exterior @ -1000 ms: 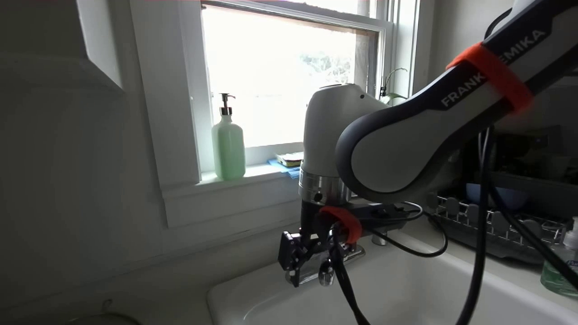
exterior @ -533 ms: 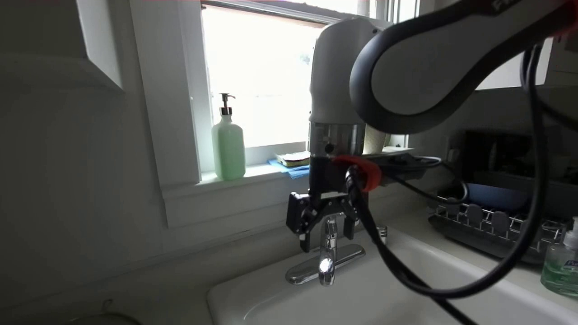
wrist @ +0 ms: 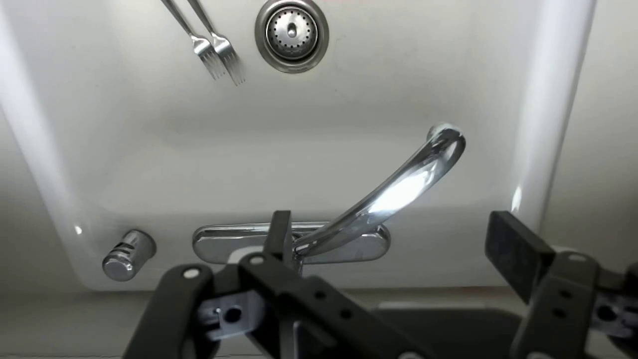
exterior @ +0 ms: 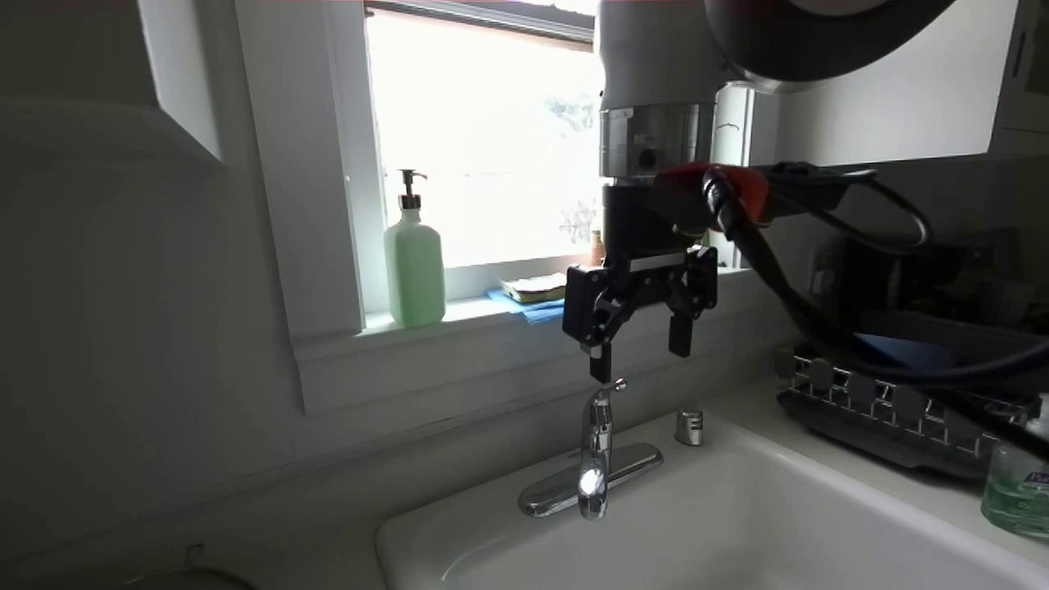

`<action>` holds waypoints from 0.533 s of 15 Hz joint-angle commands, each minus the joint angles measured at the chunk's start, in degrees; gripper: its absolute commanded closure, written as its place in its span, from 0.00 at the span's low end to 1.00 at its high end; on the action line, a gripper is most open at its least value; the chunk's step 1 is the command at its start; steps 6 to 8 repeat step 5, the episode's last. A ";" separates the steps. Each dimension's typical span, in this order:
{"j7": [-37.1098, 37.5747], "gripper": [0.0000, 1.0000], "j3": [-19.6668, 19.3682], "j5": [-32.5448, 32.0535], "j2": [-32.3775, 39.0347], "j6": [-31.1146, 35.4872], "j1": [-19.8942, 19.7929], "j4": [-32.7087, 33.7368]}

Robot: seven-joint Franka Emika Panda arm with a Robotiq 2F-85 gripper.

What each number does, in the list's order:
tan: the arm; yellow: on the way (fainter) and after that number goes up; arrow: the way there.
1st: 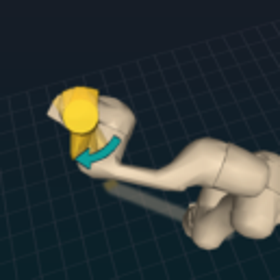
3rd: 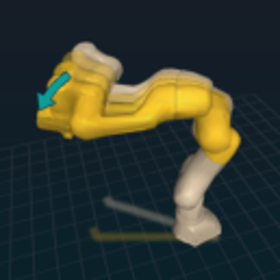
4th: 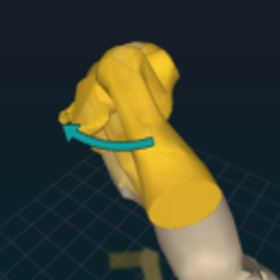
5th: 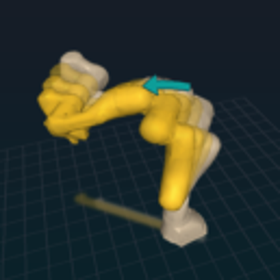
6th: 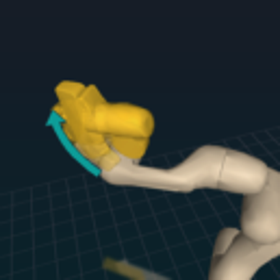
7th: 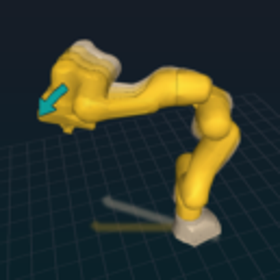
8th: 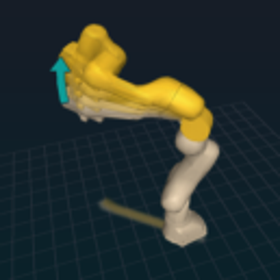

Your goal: Push the faucet to the left

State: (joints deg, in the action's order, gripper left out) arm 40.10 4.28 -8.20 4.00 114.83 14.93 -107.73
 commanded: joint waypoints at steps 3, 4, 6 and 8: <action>0.07 0.00 1.81 -0.25 -0.61 -0.82 -1.62 0.14; 0.07 0.00 1.81 -0.27 -0.59 -0.82 -1.65 0.07; 0.07 0.00 1.81 -0.28 -0.59 -0.82 -1.68 0.06; 0.07 0.00 1.81 -0.28 -0.59 -0.82 -1.68 0.06</action>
